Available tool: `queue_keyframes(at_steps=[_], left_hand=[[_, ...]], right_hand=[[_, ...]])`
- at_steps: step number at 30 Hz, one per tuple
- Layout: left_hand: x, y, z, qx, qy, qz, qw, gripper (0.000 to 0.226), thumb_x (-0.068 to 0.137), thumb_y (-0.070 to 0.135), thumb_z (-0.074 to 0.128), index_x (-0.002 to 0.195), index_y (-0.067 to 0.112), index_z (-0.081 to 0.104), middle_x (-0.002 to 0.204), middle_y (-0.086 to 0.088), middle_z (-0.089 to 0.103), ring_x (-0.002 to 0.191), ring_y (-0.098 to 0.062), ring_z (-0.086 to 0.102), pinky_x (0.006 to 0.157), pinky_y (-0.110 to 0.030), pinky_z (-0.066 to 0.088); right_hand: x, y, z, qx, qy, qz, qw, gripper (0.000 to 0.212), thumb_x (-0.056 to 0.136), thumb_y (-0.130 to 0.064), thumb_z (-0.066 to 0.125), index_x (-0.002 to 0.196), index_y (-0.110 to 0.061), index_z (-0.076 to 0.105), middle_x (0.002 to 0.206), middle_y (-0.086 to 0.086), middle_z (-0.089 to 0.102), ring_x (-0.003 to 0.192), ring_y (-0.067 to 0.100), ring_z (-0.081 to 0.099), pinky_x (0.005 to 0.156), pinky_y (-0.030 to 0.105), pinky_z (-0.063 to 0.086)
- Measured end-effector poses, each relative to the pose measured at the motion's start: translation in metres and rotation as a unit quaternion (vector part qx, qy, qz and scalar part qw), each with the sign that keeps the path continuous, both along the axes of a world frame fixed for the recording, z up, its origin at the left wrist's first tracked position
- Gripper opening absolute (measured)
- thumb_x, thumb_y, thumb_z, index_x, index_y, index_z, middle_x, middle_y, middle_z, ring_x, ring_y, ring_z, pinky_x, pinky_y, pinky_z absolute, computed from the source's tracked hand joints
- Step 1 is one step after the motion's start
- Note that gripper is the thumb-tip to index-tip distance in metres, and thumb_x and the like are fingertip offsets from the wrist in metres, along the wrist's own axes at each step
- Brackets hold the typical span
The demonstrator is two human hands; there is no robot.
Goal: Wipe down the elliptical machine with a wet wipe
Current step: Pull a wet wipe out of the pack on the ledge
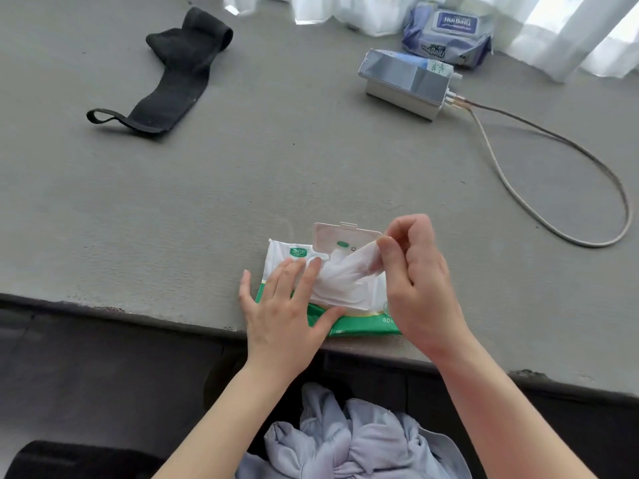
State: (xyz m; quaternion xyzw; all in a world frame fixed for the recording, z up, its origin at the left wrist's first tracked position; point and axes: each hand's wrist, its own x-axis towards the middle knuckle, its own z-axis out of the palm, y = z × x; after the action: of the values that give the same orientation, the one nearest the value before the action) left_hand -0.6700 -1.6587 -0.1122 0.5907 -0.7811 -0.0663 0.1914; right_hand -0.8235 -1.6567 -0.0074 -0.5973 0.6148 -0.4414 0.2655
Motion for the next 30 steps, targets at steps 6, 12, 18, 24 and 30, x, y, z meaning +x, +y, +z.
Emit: queue_keyframes(at_steps=[6, 12, 18, 24, 30], left_hand=[[0.001, 0.000, -0.003, -0.002, 0.006, 0.001, 1.000, 0.070, 0.081, 0.071, 0.044, 0.128, 0.021, 0.059, 0.130, 0.001, 0.061, 0.126, -0.019, 0.055, 0.109, -0.062, 0.021], [0.000, 0.000, 0.001, 0.000, -0.008, -0.007, 1.000, 0.069, 0.082, 0.068, 0.042, 0.127, 0.021, 0.062, 0.128, -0.001, 0.061, 0.124, -0.021, 0.056, 0.108, -0.066, 0.018], [0.001, 0.000, 0.002, 0.002, -0.015, -0.004, 1.000, 0.068, 0.080, 0.069, 0.044, 0.125, 0.021, 0.063, 0.128, 0.001, 0.063, 0.124, -0.019, 0.057, 0.109, -0.064, 0.018], [-0.001, 0.000, -0.001, -0.007, 0.000, 0.004, 1.000, 0.063, 0.078, 0.066, 0.051, 0.122, 0.022, 0.064, 0.129, 0.002, 0.062, 0.125, -0.018, 0.056, 0.110, -0.060, 0.016], [-0.001, 0.001, 0.000, -0.010, 0.003, 0.007, 1.000, 0.065, 0.080, 0.068, 0.048, 0.125, 0.023, 0.061, 0.129, 0.003, 0.062, 0.124, -0.017, 0.056, 0.110, -0.060, 0.016]], right_hand=[[-0.015, -0.010, 0.047, -0.156, 0.035, -0.038, 0.986, 0.026, 0.098, -0.007, 0.042, 0.093, -0.031, 0.035, 0.075, -0.020, 0.044, 0.066, 0.000, 0.041, 0.064, 0.012, 0.036], [-0.026, -0.008, 0.041, -0.130, 0.138, 0.033, 0.981, 0.000, 0.095, -0.006, 0.053, 0.094, -0.006, 0.053, 0.071, -0.018, 0.044, 0.058, -0.003, 0.042, 0.059, 0.009, 0.033], [-0.003, -0.015, -0.021, 0.144, 0.427, 0.159, 0.878, 0.021, 0.098, -0.029, 0.048, 0.109, -0.023, 0.065, 0.104, -0.005, 0.059, 0.093, 0.026, 0.062, 0.068, 0.031, 0.042], [0.011, -0.030, -0.034, 0.235, 0.443, 0.107, 0.859, 0.021, 0.095, -0.029, 0.049, 0.110, -0.020, 0.061, 0.114, 0.002, 0.061, 0.106, 0.027, 0.059, 0.070, 0.031, 0.033], [0.008, -0.019, -0.014, 0.206, 0.373, 0.138, 0.894, 0.016, 0.098, -0.029, 0.047, 0.110, -0.021, 0.055, 0.106, -0.005, 0.047, 0.087, 0.024, 0.054, 0.067, 0.031, 0.030]])
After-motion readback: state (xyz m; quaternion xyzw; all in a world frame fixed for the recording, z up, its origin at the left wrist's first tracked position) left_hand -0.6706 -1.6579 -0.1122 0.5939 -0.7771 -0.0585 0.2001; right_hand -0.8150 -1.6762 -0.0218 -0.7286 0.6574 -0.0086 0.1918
